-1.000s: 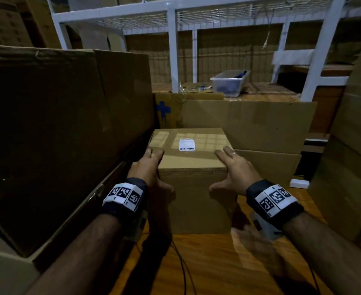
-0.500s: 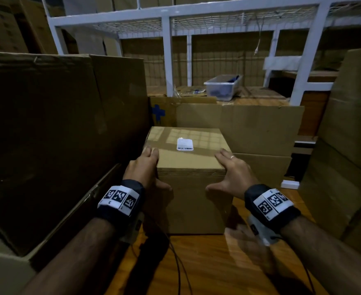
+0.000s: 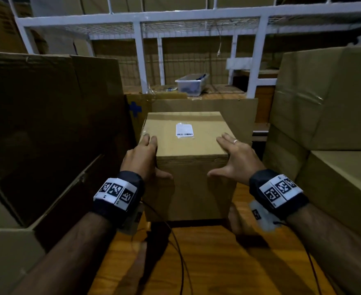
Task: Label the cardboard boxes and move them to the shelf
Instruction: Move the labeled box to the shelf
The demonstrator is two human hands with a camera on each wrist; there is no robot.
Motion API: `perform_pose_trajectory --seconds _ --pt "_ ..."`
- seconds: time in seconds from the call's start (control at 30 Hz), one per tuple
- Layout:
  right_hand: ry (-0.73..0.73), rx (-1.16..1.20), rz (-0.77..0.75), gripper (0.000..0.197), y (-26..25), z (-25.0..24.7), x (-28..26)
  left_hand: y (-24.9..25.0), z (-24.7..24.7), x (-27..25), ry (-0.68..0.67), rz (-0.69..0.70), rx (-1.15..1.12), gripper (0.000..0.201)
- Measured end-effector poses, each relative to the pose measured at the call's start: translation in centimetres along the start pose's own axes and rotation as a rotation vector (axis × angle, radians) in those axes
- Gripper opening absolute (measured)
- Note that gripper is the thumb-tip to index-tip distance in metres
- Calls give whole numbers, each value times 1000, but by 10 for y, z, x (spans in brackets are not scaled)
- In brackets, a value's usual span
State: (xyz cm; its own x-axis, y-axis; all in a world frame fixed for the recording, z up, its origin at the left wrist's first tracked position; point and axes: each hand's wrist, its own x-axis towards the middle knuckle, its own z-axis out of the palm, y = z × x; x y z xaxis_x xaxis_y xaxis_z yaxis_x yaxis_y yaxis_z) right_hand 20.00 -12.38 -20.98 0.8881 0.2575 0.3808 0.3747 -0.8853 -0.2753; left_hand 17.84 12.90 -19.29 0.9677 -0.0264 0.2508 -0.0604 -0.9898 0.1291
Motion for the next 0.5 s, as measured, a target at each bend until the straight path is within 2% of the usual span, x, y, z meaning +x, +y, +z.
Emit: perform_pose_trajectory --seconds 0.5 --pt "13 -19 27 109 11 -58 -123 70 -19 -107 -24 53 30 113"
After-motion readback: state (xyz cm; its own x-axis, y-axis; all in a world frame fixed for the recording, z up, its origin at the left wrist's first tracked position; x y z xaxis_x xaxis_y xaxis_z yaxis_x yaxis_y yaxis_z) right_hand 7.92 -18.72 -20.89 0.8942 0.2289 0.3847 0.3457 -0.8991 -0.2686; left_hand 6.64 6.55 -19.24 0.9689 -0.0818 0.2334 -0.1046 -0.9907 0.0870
